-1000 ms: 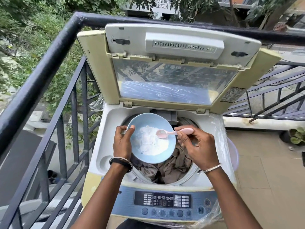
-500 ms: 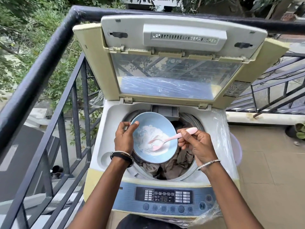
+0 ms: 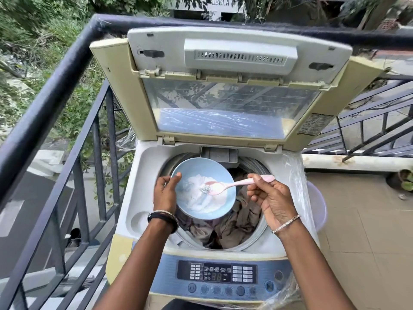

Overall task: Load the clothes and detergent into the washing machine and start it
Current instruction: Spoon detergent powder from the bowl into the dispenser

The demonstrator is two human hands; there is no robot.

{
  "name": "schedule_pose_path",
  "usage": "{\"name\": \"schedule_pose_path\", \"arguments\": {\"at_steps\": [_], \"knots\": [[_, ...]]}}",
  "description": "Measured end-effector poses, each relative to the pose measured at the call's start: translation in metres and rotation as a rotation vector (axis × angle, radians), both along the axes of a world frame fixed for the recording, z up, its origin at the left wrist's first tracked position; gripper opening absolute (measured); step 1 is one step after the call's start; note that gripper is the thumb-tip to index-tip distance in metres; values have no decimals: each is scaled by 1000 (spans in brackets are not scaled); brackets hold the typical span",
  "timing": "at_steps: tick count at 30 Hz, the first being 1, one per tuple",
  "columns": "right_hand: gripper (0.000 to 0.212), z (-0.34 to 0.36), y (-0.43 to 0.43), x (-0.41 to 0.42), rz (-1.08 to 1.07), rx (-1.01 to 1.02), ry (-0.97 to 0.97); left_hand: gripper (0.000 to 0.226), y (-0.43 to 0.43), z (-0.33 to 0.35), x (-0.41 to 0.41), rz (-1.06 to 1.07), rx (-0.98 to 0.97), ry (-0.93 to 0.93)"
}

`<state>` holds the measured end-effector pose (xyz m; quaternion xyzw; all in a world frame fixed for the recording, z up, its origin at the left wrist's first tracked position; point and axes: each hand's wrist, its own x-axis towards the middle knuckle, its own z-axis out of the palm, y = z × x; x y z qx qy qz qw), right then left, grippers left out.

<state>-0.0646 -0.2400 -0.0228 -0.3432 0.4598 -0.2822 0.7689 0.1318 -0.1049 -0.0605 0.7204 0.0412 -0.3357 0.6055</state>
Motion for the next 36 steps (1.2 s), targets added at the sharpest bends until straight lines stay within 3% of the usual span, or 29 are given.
{"name": "schedule_pose_path", "arguments": {"at_steps": [4,8,13,23,29,36], "knots": [[14,-1,-16,3,-55,-39,-5,38,-2,-22,3,2,57,61],[11,-5,-33,9,-129,-40,-14,26,-5,-28,2,11,89,78],[14,-22,-53,21,-195,-35,-17,40,-3,-35,7,-19,83,130],[12,-50,-74,53,-251,-169,72,23,6,-36,10,-30,24,171],[10,-56,-77,59,-176,-338,166,20,6,-38,12,-29,4,184],[10,-61,-76,51,72,-550,186,20,8,-40,14,-50,-1,183]]}}
